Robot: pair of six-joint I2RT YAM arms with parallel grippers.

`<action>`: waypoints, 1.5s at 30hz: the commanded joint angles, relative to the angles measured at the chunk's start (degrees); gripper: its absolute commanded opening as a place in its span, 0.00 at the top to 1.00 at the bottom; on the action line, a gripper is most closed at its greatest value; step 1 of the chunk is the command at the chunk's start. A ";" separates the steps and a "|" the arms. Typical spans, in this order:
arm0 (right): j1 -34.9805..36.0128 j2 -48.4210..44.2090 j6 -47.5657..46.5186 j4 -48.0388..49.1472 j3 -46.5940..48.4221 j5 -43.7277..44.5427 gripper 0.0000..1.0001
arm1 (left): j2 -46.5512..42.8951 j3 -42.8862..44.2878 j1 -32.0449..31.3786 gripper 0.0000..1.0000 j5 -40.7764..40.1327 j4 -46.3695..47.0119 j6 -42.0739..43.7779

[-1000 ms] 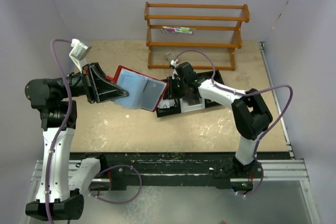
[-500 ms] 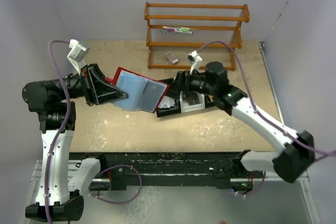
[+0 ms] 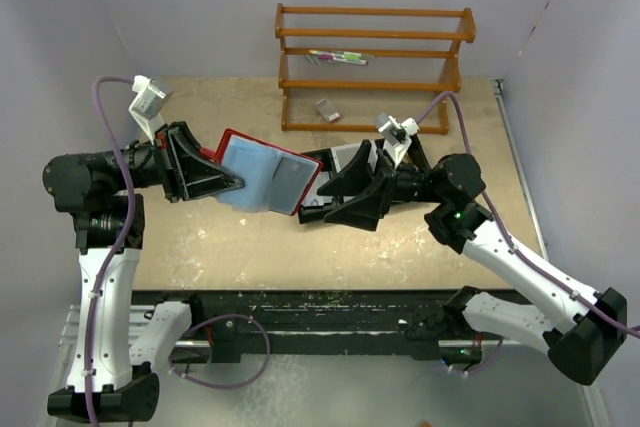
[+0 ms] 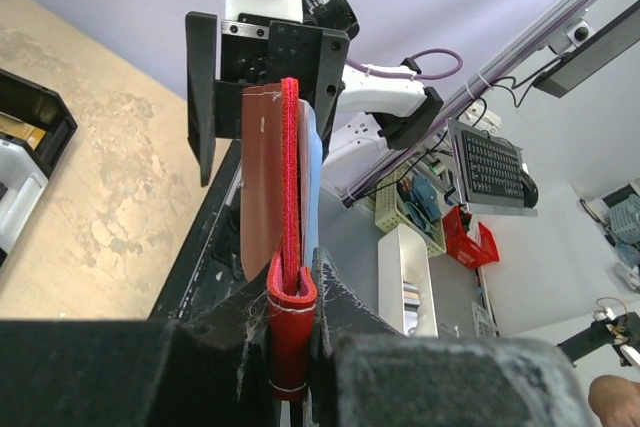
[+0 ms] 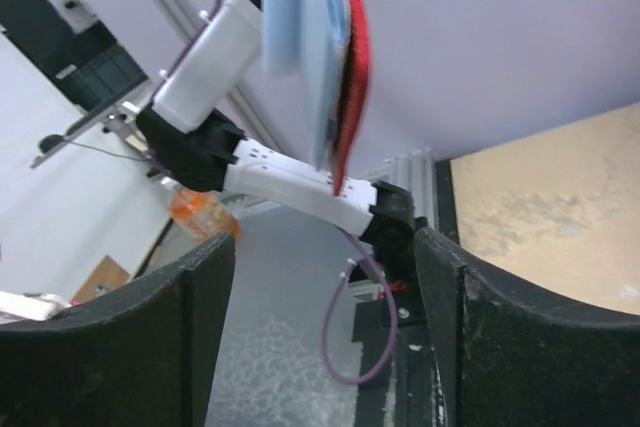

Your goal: Take the credit cards out of the card holder

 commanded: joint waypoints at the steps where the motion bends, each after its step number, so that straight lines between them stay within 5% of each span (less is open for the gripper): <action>1: 0.67 0.23 4.59 8.71 2.70 0.74 0.30 | 0.20 1.70 -0.29 1.00 -0.92 0.63 1.72; 5: 0.64 1.62 5.47 9.59 4.25 0.56 0.42 | 0.27 1.64 -0.31 1.00 -0.70 0.53 1.83; 10: 0.67 3.36 5.81 8.76 6.65 0.98 0.77 | 0.31 0.95 -0.26 1.00 -0.40 0.45 2.25; 12: 0.64 4.22 5.07 5.70 7.84 0.52 0.75 | 0.31 0.81 -0.30 1.00 -0.31 0.44 2.28; 15: 0.57 5.28 3.94 1.80 9.92 -0.42 0.42 | 0.19 0.97 -0.29 1.00 -0.15 0.41 2.30; 18: 0.57 5.50 2.69 0.43 10.96 -0.35 0.35 | 0.18 0.91 -0.25 1.00 0.24 0.42 2.28; 21: 0.64 5.65 3.50 2.45 11.32 -1.38 0.41 | 0.15 0.85 -0.29 1.00 0.47 0.17 2.44; 28: 0.57 7.45 6.86 6.62 12.55 -3.16 0.80 | 0.27 0.71 -0.31 1.00 0.48 -1.23 4.02; 35: 0.57 7.97 6.15 4.28 12.54 -2.55 0.81 | 0.50 0.72 -0.26 1.00 0.35 -2.70 5.34; 41: 0.57 7.63 7.08 7.62 12.15 -2.27 1.00 | 0.54 0.72 -0.28 1.00 0.40 -2.83 5.29; 45: 0.57 7.25 6.80 8.08 13.38 -0.60 1.00 | 0.53 0.60 -0.29 1.00 0.23 -2.96 5.50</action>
